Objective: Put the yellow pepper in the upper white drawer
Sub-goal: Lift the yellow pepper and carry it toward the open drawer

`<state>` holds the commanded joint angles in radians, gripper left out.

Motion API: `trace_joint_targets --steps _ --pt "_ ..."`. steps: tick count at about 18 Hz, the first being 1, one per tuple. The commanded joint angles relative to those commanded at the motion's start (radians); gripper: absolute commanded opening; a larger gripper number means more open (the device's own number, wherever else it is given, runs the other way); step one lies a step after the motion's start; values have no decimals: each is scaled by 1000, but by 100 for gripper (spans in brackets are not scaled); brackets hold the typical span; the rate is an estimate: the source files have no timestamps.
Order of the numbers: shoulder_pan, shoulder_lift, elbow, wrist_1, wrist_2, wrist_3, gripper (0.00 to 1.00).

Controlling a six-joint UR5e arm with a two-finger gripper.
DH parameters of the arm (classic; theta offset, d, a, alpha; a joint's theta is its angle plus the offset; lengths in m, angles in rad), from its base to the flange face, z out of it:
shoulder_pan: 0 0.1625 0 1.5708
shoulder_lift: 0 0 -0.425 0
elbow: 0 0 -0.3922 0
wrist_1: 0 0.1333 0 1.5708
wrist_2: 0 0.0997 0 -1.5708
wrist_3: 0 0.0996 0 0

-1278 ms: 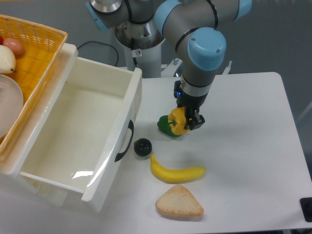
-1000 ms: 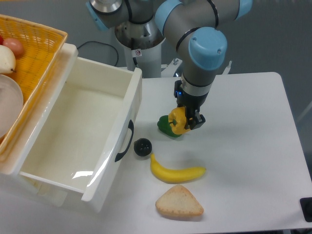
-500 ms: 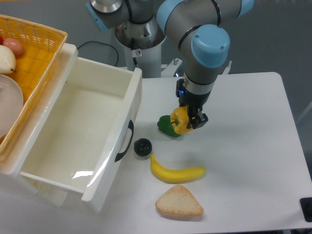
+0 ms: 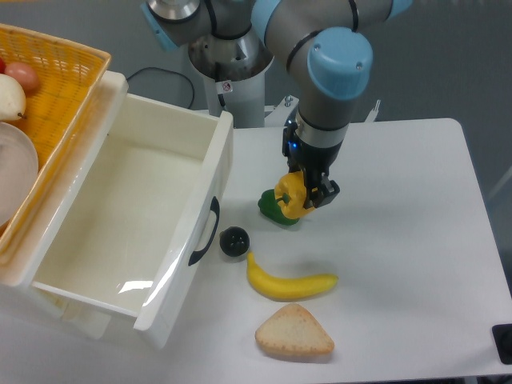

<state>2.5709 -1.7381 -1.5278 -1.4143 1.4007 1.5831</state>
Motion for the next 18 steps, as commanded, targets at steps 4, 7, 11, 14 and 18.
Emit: trace_joint_targets --steps 4,7,11,14,18 --pt "5 18 0 -5 -28 -41 8" --pt "6 46 5 -18 -83 -107 8" --pt "0 74 6 -23 -163 -205 8" --pt "-6 97 6 -37 -206 -244 8" --pt "-24 115 15 -61 -226 -279 7"
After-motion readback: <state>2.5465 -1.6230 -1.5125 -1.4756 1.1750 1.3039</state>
